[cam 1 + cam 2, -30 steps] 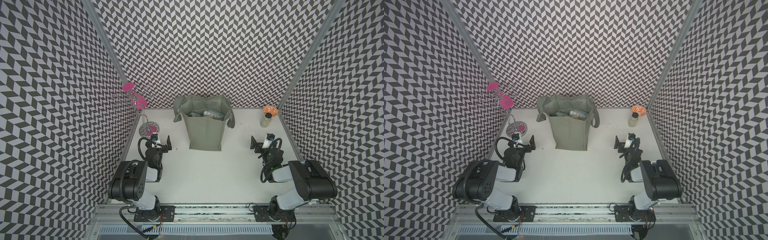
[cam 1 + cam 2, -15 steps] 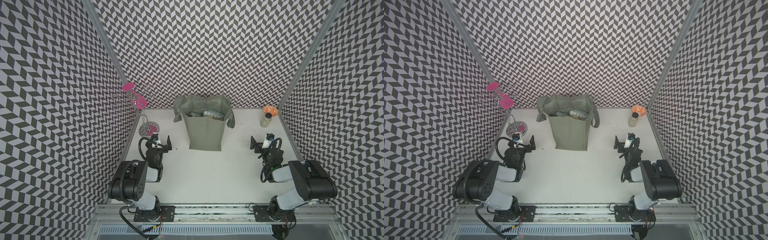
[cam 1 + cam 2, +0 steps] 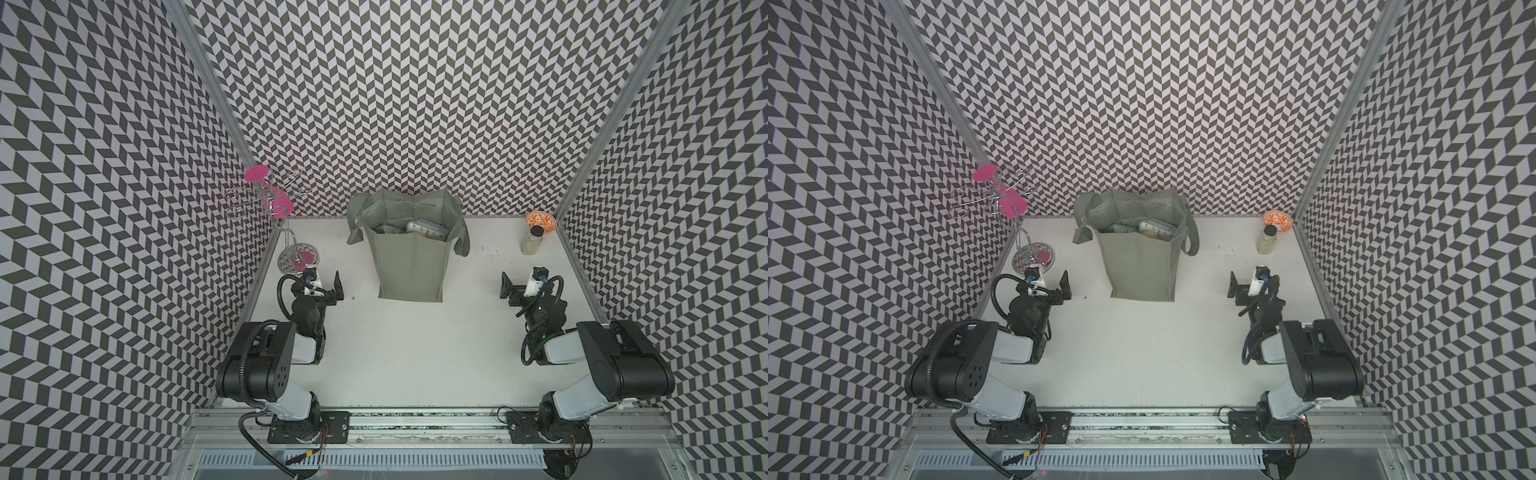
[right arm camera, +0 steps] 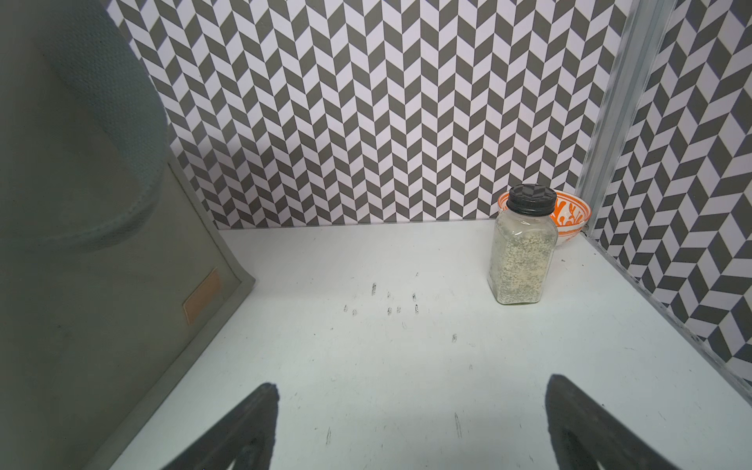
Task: Put the alarm clock into the canvas bag
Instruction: Reset both arms
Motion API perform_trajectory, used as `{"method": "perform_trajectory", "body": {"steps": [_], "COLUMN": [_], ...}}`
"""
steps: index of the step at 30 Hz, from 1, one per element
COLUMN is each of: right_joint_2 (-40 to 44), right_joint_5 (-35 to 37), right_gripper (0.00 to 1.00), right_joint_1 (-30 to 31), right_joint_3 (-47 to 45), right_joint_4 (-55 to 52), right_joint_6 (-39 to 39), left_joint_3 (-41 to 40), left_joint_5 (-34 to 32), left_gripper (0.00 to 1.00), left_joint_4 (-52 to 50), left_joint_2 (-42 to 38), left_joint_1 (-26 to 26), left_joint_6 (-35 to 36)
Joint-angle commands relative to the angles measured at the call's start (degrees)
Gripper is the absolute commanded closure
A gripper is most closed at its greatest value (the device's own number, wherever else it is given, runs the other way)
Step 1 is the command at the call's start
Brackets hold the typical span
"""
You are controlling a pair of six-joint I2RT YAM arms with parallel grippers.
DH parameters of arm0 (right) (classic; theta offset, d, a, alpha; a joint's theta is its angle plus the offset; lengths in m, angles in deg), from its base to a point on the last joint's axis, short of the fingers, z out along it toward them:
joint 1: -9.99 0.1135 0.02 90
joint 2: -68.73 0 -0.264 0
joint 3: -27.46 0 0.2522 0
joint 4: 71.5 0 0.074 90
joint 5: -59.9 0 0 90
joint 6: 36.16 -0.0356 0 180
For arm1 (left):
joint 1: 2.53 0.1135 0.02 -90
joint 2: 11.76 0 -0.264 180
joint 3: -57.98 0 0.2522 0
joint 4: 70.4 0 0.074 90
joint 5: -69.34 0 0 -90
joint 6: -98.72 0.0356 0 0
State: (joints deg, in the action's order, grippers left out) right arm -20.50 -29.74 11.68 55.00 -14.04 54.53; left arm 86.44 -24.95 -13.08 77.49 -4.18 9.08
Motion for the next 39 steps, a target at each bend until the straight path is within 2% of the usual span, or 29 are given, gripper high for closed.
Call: {"method": "perform_trajectory", "body": {"steps": [1, 19, 21, 23, 24, 26, 27, 29, 30, 31, 33, 34, 36, 37, 38, 39], "right_joint_2": [0.1, 0.1, 2.5, 4.2, 1.9, -4.2, -2.7, 4.6, 4.8, 2.5, -5.1, -4.3, 3.3, 2.3, -0.2, -0.5], "right_joint_5": [-0.4, -0.8, 0.0, 2.9, 3.3, 7.3, 8.0, 6.0, 5.2, 6.7, 13.0, 14.1, 14.5, 12.4, 10.7, 9.1], "right_gripper": [0.01, 0.01, 0.01, 0.01, 0.01, 0.0, 0.01, 0.0, 0.01, 0.01, 0.01, 0.01, 0.01, 0.01, 0.01, 0.01], "right_joint_1": [-0.1, 0.0, 1.6, 4.0, 4.0, 4.0, 4.2, 4.3, 4.2, 4.2, 4.2, 4.6, 4.5, 3.7, 3.0, 1.7], "right_joint_3": [0.8, 0.4, -4.9, -12.9, -14.9, -12.4, -10.8, -8.3, -10.1, -12.8, -13.8, -12.1, -4.0, 0.3, 1.8, -0.5], "right_joint_4": [3.0, 3.8, 8.6, 20.4, 26.9, 32.7, 28.8, 12.0, 14.5, 21.7, 36.5, 33.5, 6.2, -0.7, 1.0, 7.2], "right_joint_6": [0.7, 0.8, 2.7, 4.7, 4.5, 3.1, 2.9, 3.3, 3.9, 3.5, 1.2, 1.5, -0.3, -0.4, -0.6, -1.3], "left_joint_3": [-0.2, -0.2, -0.2, -0.2, -0.2, -0.2, -0.2, -0.2, -0.3, -0.3, -0.2, -0.3, -0.2, -0.2, -0.2, -0.2], "left_joint_5": [-0.5, -0.6, -0.6, -0.5, -0.5, -0.5, -0.5, -0.5, -0.5, -0.5, -0.5, -0.5, -0.5, -0.4, -0.3, -0.3], "left_gripper": [0.01, 0.01, 0.01, 0.01, 0.01, 0.01, 0.01, 0.01, 0.01, 0.01, 0.01, 0.01, 0.01, 0.01, 0.01, 0.01], "left_joint_4": [1.1, 1.1, 1.1, 1.1, 1.2, 1.1, 1.0, 1.1, 1.1, 1.1, 1.1, 1.2, 1.2, 1.0, 1.1, 0.9], "left_joint_2": [-0.3, -0.3, -0.3, -0.3, -0.2, -0.3, -0.3, -0.3, -0.2, -0.2, -0.2, -0.2, -0.3, -0.2, -0.2, -0.2], "left_joint_1": [-0.3, -0.3, -0.3, -0.3, -0.3, -0.3, -0.3, -0.3, -0.2, -0.3, -0.2, -0.3, -0.3, -0.2, -0.2, -0.2], "left_joint_6": [0.4, 0.4, 0.4, 0.4, 0.4, 0.4, 0.4, 0.4, 0.4, 0.3, 0.4, 0.4, 0.4, 0.4, 0.4, 0.4]}}
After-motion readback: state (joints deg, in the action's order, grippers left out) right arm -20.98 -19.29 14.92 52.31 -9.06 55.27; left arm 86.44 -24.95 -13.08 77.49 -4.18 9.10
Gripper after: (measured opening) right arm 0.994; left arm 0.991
